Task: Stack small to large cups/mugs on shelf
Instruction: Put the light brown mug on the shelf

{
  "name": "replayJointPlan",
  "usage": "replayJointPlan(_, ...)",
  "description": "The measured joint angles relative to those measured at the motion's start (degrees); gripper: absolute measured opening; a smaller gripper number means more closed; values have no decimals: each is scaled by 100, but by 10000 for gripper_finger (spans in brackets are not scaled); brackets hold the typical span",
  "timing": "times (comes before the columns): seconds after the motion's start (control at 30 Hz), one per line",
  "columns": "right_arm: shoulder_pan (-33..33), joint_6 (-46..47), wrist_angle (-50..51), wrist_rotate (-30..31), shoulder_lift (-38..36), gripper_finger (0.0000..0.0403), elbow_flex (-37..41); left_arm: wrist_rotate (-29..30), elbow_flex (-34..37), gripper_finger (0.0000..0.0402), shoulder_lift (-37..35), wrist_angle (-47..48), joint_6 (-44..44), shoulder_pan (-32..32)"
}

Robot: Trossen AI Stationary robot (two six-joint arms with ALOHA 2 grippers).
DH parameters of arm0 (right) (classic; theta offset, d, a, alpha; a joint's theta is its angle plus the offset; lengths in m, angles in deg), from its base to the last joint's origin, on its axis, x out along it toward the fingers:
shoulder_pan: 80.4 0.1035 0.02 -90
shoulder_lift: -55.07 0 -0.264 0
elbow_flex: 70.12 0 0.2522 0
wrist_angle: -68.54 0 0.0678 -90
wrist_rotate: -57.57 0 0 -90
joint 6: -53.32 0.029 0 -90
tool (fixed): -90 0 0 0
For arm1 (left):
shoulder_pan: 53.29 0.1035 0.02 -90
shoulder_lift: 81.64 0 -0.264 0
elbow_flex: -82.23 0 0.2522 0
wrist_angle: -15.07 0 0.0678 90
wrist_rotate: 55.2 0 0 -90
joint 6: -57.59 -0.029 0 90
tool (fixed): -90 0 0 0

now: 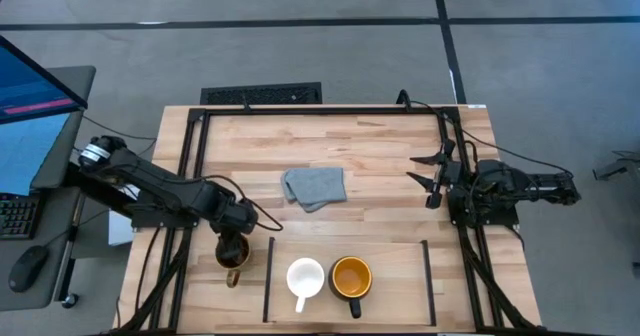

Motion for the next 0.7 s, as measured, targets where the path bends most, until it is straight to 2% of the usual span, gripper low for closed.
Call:
replayJointPlan(0.1, 0, 0, 0, 0, 0, 210, 0, -152, 0, 116, 103, 2, -17, -2)
replayJointPlan(0.57, 0, -2, 39, 0, 0, 210, 0, -102, 0, 116, 158, -40, -217, 109)
replayJointPlan(0.7, -1, -2, 59, 0, 0, 210, 0, -102, 0, 98, 158, -42, -288, 109)
